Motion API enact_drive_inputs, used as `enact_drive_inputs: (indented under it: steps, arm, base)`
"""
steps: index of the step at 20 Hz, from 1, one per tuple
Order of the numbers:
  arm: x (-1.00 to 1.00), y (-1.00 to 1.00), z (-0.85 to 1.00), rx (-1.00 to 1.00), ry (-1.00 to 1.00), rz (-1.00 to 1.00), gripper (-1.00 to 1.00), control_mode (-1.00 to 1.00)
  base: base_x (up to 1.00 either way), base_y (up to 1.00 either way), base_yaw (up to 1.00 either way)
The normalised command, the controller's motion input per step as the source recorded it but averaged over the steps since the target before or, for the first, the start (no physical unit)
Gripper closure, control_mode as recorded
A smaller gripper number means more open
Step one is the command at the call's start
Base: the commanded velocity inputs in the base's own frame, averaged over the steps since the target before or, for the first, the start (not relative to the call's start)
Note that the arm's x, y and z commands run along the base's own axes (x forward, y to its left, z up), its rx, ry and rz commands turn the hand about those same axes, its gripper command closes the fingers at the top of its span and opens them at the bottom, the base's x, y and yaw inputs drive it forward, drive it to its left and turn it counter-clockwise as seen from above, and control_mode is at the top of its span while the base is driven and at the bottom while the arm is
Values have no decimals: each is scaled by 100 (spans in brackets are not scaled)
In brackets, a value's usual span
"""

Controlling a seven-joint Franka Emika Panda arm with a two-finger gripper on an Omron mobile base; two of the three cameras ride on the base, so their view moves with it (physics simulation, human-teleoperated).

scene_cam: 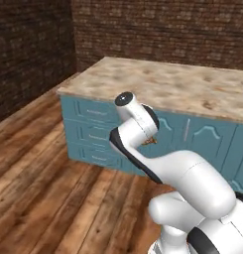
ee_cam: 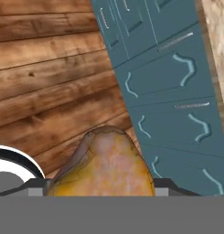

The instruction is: Take the chicken drumsticks from the pan and place one on each plate on the dining counter.

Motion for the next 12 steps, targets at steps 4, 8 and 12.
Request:
enact_drive_inputs:
  steps: [4,8,12]
  arm:
    - [0,0,0,0,0,0,100,100]
    - [0,0,0,0,0,0,100,100]
    - [0,0,0,0,0,0,100,100]
  base:
    - [100,17,-54]
    - [100,76,-46]
    - [96,98,-48]
